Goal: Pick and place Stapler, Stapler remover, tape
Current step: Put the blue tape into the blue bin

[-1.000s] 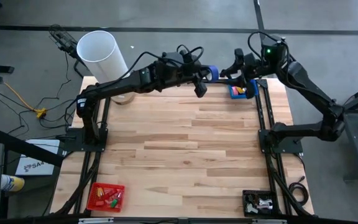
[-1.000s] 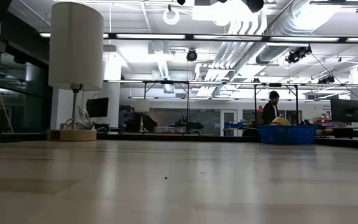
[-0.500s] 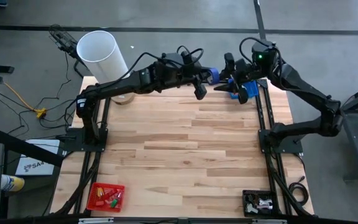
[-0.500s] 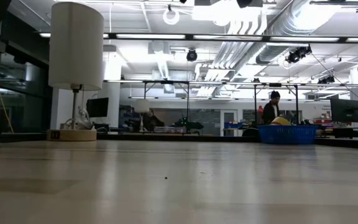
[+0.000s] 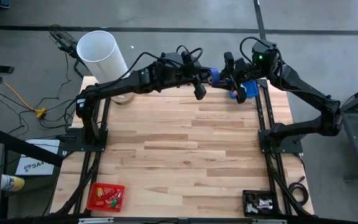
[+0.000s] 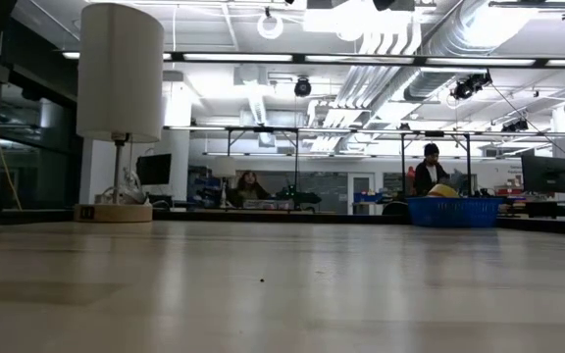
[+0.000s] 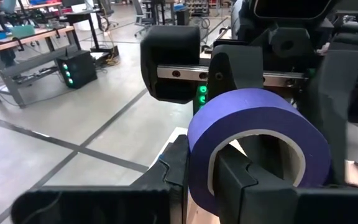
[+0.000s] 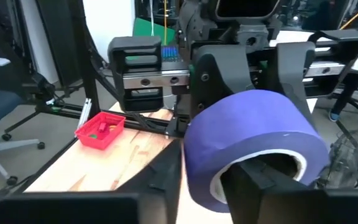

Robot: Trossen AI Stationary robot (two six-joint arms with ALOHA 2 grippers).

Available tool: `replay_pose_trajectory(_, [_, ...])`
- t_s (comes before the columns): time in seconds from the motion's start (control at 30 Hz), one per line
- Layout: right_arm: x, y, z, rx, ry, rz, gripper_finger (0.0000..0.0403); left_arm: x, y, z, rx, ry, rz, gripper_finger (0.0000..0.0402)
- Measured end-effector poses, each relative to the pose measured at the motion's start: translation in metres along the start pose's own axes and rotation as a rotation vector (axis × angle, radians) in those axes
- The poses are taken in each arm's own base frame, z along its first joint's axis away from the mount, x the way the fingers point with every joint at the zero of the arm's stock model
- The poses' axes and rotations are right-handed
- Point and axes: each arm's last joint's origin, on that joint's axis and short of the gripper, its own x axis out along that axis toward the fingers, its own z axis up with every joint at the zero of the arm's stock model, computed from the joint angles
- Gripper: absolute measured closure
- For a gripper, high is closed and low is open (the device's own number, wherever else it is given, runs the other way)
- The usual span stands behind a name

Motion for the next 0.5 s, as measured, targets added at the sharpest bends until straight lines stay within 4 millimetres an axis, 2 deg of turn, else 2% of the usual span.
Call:
replay_pose_trajectory(0.17, [0.0001, 0.0000, 0.0000, -0.001, 0.000, -0.002, 0.0363, 0.0001, -0.0004, -0.0003, 0.004, 0.002, -0.008, 0.0365])
replay_pose_trajectory(0.37, [0.0001, 0.0000, -0.0001, 0.007, 0.001, -0.002, 0.0369, 0.0005, -0.0010, -0.0016, 0.005, 0.012, -0.036, 0.0363])
replay_pose_trajectory(0.5, [0.0001, -0.0005, -0.0003, 0.032, 0.006, -0.020, 0.0369, 0.0012, -0.0009, -0.0036, 0.001, 0.028, -0.023, 0.0304])
